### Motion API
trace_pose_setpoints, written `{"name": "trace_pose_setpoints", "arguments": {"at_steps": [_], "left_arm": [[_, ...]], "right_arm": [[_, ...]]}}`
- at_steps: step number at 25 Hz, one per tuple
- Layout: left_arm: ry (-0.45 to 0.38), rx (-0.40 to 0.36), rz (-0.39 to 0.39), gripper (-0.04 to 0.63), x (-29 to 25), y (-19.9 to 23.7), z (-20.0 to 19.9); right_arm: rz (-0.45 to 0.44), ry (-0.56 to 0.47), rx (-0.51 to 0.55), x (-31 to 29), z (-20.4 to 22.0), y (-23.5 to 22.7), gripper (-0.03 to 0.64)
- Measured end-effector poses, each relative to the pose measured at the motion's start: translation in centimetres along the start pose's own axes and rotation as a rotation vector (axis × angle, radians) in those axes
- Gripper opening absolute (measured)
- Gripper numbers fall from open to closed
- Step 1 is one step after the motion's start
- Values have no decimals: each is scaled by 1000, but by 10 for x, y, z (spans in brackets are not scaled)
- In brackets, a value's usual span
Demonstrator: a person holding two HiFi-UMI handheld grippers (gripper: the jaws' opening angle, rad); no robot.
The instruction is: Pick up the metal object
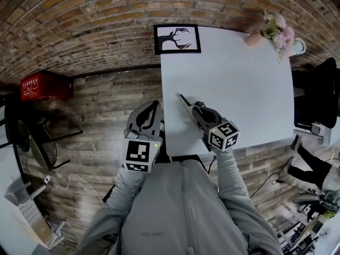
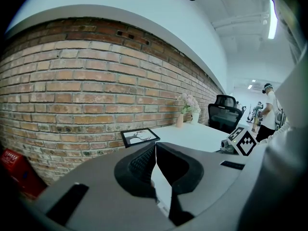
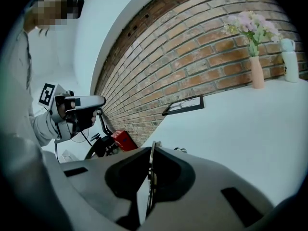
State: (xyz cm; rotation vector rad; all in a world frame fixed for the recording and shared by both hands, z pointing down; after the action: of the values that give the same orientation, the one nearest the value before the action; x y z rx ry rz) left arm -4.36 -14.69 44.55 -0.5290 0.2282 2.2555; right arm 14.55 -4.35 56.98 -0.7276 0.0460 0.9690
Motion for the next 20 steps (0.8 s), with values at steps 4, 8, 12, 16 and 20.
{"name": "trace_pose_setpoints", "arguments": {"at_steps": [4, 8, 12, 16, 20], "left_arm": [[-14, -3, -4, 29, 0, -1, -6], [-36, -6, -4, 28, 1, -2, -13], [-57, -5, -8, 29, 0, -2, -20], [-82, -15, -5, 29, 1, -4, -28], [-111, -20, -5, 28, 4, -4, -40]], "right_arm": [[11, -13, 11, 6, -6, 0, 29], [24, -31, 31, 13, -13, 1, 29], [42, -52, 56, 20, -22, 4, 29], [61, -77, 97, 31, -35, 10, 29], [79, -116, 148, 41, -51, 18, 29]]}}
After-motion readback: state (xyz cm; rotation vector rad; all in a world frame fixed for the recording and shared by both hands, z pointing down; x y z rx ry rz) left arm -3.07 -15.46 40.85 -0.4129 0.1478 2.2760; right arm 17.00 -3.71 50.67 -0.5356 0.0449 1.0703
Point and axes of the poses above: the fingertips, and each gripper's own axes: x backward along the fingers, y to its left, z out of its underside, the point moved 7 cm from there along x, backward along the fingers, and after that the axes turned 15 degrees about -z, right-handed, at the moved point
